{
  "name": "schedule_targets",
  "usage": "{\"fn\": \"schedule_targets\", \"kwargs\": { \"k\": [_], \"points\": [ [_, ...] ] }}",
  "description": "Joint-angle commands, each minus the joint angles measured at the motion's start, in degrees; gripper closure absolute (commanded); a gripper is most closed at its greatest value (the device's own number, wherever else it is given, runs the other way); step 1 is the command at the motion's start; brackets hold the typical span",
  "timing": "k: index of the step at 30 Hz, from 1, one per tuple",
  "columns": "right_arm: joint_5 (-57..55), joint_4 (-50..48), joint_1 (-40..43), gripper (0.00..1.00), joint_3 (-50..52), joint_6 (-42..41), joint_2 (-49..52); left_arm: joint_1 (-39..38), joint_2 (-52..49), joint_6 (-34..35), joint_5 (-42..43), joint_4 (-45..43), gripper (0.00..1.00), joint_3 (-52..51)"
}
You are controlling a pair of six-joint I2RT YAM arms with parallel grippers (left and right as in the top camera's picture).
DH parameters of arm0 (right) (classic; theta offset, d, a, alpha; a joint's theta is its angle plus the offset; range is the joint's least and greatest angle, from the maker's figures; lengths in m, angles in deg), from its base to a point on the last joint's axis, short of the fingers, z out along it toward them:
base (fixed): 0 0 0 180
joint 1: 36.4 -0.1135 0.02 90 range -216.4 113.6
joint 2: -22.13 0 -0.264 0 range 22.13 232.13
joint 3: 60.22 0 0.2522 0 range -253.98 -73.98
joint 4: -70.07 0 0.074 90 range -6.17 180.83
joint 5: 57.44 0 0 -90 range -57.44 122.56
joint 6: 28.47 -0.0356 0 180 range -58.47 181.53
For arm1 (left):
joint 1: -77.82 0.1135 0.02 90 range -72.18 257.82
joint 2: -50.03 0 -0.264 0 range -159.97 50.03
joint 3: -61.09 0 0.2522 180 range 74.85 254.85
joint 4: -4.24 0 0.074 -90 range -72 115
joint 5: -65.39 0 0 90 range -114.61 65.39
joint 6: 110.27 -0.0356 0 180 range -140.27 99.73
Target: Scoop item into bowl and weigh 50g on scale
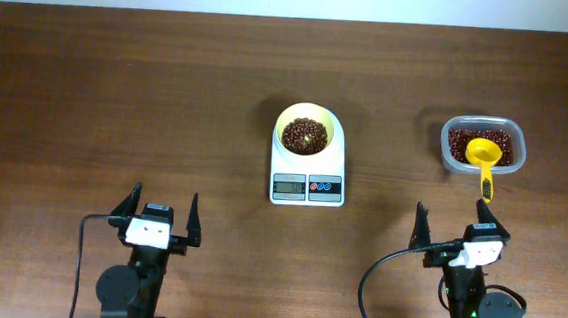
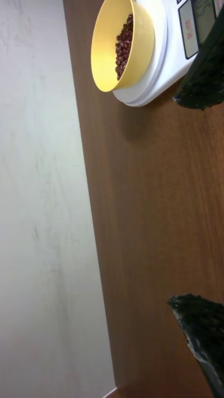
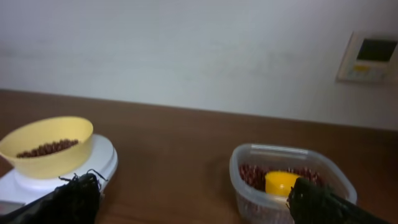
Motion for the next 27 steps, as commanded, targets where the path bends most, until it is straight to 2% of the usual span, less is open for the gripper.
{"fn": "schedule_targets", "kwargs": {
  "k": [1, 3, 27],
  "points": [
    [-0.52, 2.19, -0.37, 0.01, 0.28, -0.02, -0.7, 0.35, 0.33, -0.57, -0.24, 0.31, 0.01, -0.13],
    [-0.5, 4.74, -0.37, 0.01, 0.28, -0.07, -0.7, 0.35, 0.33, -0.57, -0.24, 0.31, 0.01, -0.13],
    [-1.03, 4.68, -0.37, 0.01, 0.28, 1.01, -0.7, 0.35, 0.33, -0.57, -0.24, 0.31, 0.01, -0.13]
  ]
}}
